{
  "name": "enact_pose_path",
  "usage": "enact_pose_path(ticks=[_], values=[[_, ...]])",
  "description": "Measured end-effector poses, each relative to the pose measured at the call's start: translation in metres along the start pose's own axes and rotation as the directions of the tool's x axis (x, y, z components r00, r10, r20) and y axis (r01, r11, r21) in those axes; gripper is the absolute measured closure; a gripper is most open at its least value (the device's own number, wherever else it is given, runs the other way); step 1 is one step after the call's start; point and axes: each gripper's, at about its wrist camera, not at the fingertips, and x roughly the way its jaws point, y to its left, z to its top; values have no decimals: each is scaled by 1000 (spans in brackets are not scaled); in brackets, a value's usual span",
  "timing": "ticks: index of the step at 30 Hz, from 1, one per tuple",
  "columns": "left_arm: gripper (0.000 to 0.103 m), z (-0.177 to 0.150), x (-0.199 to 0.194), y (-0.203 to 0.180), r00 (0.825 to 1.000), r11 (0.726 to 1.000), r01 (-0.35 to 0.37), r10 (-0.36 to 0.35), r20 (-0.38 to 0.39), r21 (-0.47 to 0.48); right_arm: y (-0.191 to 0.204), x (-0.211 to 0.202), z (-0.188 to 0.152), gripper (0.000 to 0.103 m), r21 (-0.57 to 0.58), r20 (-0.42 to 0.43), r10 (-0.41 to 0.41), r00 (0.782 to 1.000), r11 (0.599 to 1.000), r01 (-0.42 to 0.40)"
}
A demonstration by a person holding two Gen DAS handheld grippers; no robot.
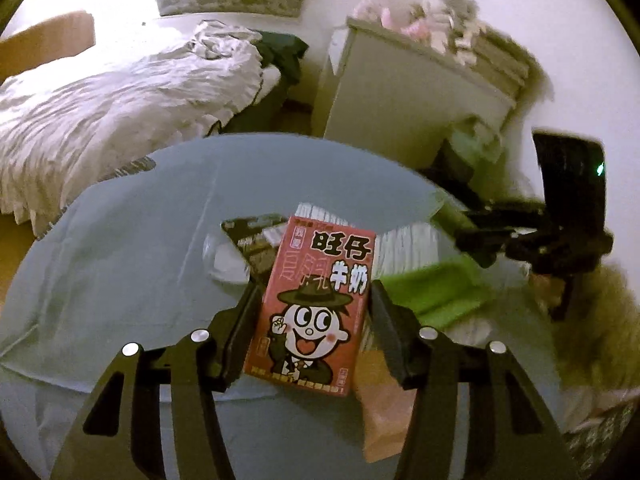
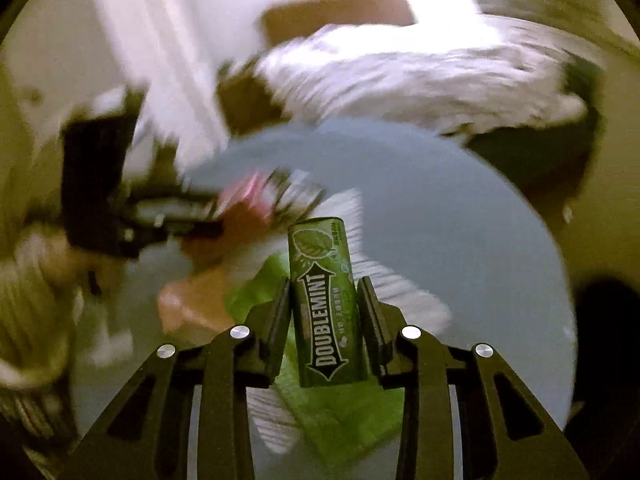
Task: Collect trash
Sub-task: 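Carry the gum and milk box over the bin and open both tools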
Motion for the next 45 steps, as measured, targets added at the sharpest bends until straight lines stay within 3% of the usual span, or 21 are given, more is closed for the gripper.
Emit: enact_pose_path(ticks=[3, 6, 9, 11, 15, 18, 21, 24, 30, 45], values=[[49, 18, -5, -10, 999, 999, 35, -34, 42, -29, -35, -40, -12, 69, 192, 157, -53, 986, 981, 22], [49, 39, -5, -28, 996, 998, 66, -65, 69, -12, -60, -70, -25, 69, 287, 256, -128, 958, 957, 51], [49, 68, 5, -62, 988, 993, 120, -121, 96, 17, -93, -99, -39, 70, 405, 332, -239, 912, 910, 91], [49, 83, 14, -85, 981, 987, 156, -158, 113, 31, -112, -114, -50, 70, 471, 359, -297, 885, 876, 103], [49, 112, 37, -126, 963, 972, 226, -233, 138, 60, -150, -142, -77, 70, 579, 403, -439, 803, 802, 147], [49, 130, 70, -156, 951, 956, 283, -290, 108, 74, -174, -153, -93, 69, 650, 402, -486, 776, 748, 132], [49, 141, 108, -183, 946, 945, 317, -322, 46, 83, -185, -162, -98, 70, 670, 392, -542, 743, 722, 173], [49, 147, 141, -201, 942, 939, 335, -337, 2, 72, -199, -162, -103, 70, 694, 364, -570, 737, 693, 193], [49, 149, 180, -210, 943, 942, 332, -330, -46, 46, -231, -156, -114, 70, 750, 329, -570, 753, 642, 158], [49, 151, 214, -215, 942, 946, 324, -321, -97, 25, -225, -147, -115, 69, 772, 306, -567, 765, 618, 149]])
